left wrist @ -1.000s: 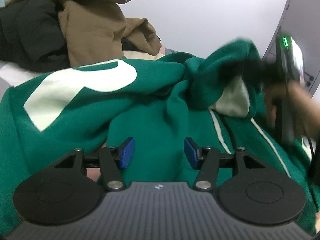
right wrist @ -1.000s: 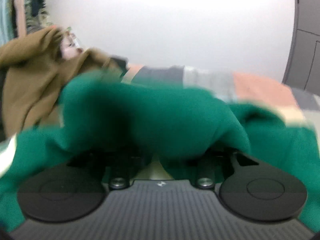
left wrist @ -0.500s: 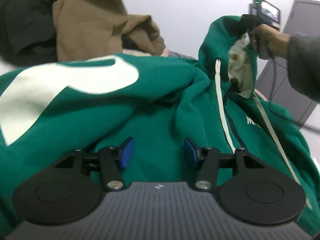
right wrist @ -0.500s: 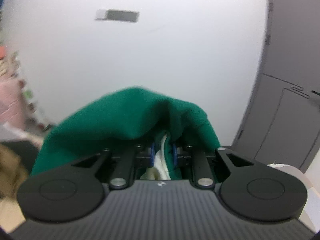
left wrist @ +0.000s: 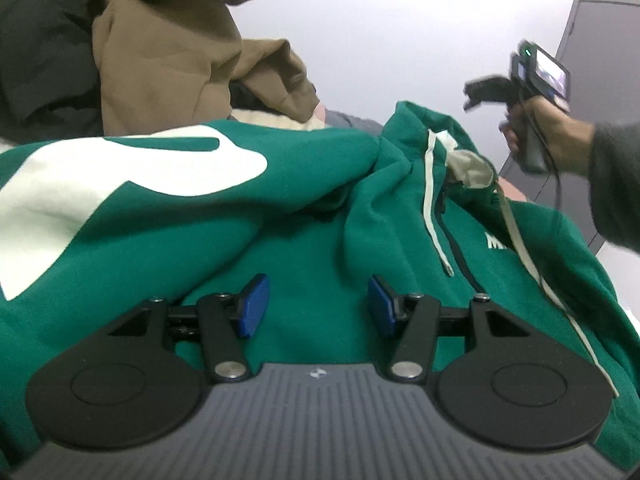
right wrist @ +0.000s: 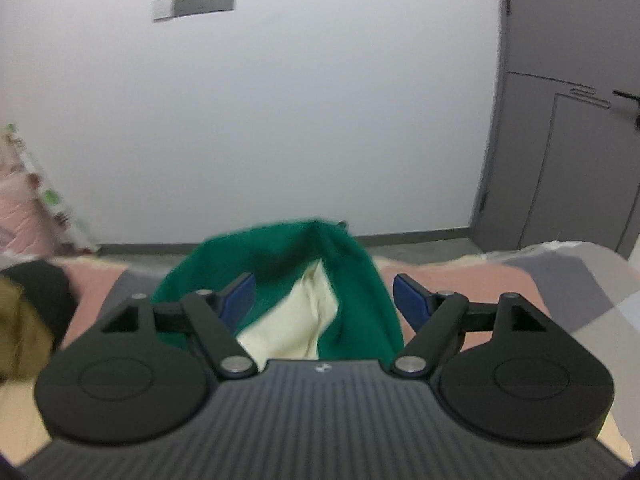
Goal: Fold large clothes
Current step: 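Lower the hood onto the bed and open the right gripper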
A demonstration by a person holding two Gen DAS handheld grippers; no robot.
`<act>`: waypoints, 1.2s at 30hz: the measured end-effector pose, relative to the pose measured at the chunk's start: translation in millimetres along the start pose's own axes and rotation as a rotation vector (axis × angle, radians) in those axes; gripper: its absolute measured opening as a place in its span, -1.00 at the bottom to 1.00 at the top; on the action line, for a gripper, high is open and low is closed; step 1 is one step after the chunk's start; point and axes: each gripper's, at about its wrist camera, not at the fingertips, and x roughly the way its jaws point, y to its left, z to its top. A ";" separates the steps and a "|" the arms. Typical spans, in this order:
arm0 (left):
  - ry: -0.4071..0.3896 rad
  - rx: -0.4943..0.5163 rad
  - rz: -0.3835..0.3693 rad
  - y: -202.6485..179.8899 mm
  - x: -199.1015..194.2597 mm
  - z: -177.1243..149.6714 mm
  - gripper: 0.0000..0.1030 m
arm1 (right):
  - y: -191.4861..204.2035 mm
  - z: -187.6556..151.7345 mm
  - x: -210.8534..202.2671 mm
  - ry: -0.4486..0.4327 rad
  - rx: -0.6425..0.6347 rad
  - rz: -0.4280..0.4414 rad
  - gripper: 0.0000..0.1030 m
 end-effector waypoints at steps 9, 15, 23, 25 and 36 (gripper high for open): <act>-0.028 0.029 -0.029 -5.2 -50.7 -0.4 0.17 | -46.1 -45.0 -121.7 0.051 0.066 0.045 0.49; -0.044 0.052 -0.081 -19.7 -105.6 -9.2 0.17 | -78.7 -77.0 -228.4 0.028 0.065 0.087 0.49; -0.036 0.116 -0.063 -40.1 -160.8 -23.1 0.18 | -96.9 -152.1 -355.7 0.094 0.058 0.159 0.49; -0.026 0.123 -0.048 -41.7 -171.0 -26.8 0.18 | -100.5 -175.3 -385.8 0.101 0.055 0.190 0.49; 0.093 0.089 0.028 -40.0 -185.5 -41.2 0.18 | -132.9 -254.1 -455.7 0.249 0.134 0.256 0.49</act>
